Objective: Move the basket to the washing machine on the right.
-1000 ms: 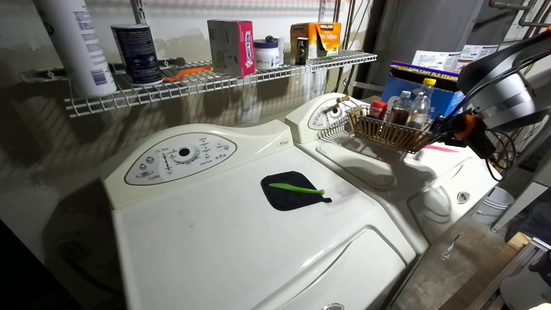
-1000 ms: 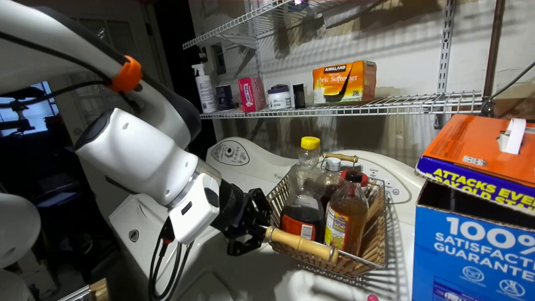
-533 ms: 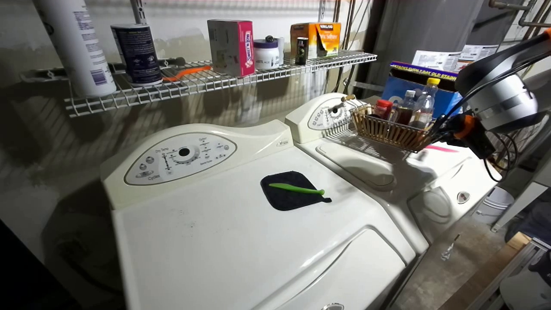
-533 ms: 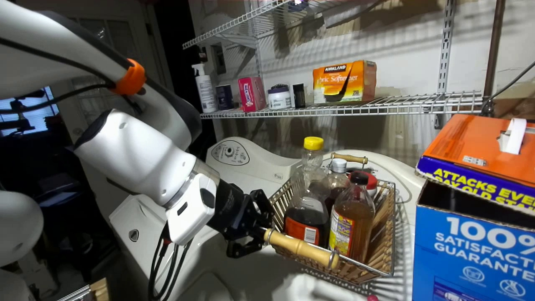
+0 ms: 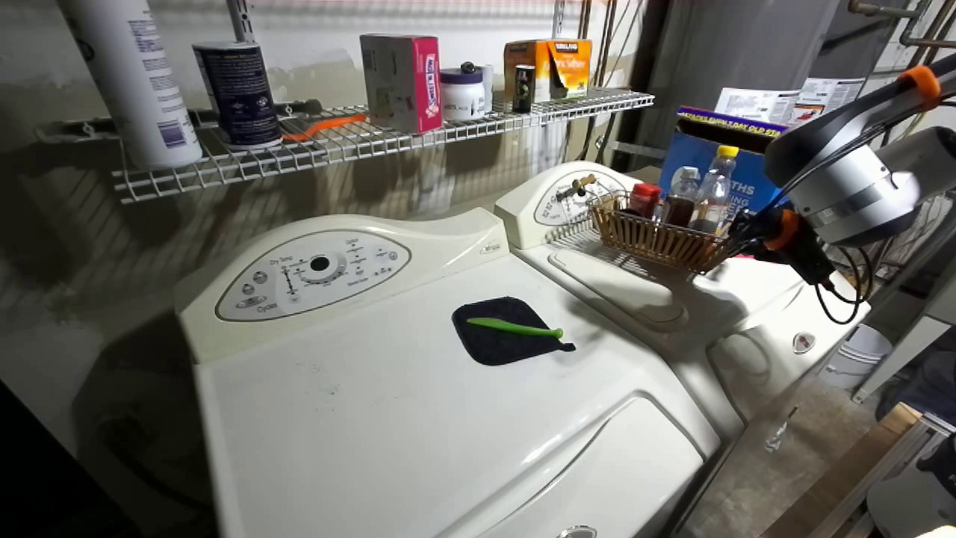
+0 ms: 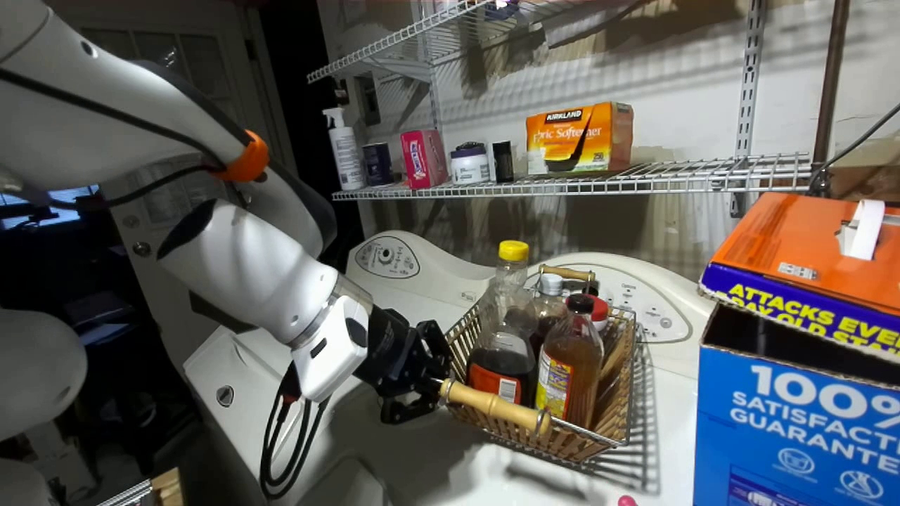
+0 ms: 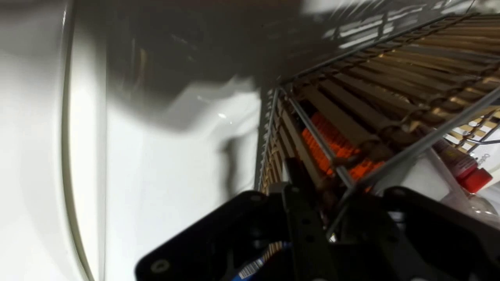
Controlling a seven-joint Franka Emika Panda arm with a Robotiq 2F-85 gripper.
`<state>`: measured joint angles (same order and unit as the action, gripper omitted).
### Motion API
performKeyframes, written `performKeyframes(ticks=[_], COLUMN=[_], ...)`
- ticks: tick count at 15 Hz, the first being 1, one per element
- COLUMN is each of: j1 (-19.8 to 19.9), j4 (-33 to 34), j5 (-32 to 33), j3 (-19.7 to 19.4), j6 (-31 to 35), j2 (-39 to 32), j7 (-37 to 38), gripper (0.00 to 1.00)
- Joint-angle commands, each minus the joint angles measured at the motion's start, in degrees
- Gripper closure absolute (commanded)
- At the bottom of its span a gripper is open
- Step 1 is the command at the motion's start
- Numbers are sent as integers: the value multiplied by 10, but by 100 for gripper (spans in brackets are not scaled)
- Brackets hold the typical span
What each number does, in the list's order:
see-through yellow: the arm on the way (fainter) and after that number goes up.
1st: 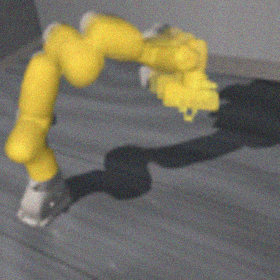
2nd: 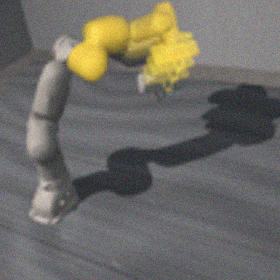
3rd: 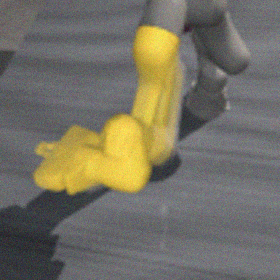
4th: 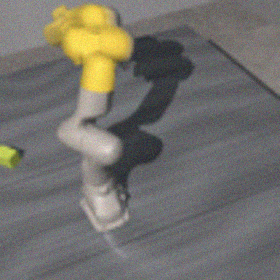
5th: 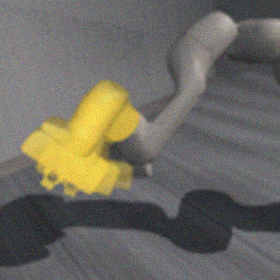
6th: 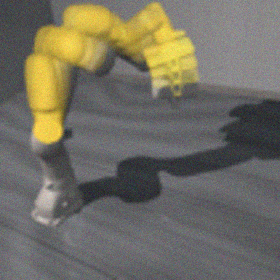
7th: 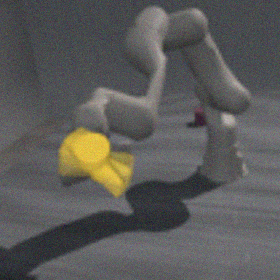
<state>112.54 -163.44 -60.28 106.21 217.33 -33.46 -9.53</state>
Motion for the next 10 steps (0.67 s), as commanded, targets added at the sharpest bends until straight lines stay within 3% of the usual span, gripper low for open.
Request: performKeyframes(ticks=[1,6,7,10], j1=[-51,-124,-137,-172], j4=[0,1,1,5], j5=[85,125,129,129], j3=[-27,-102,-115,-138], j6=[91,133,140,172], j2=[-24,-24,-21,-9], j7=[66,103,103,100], gripper=[98,98,72,53])
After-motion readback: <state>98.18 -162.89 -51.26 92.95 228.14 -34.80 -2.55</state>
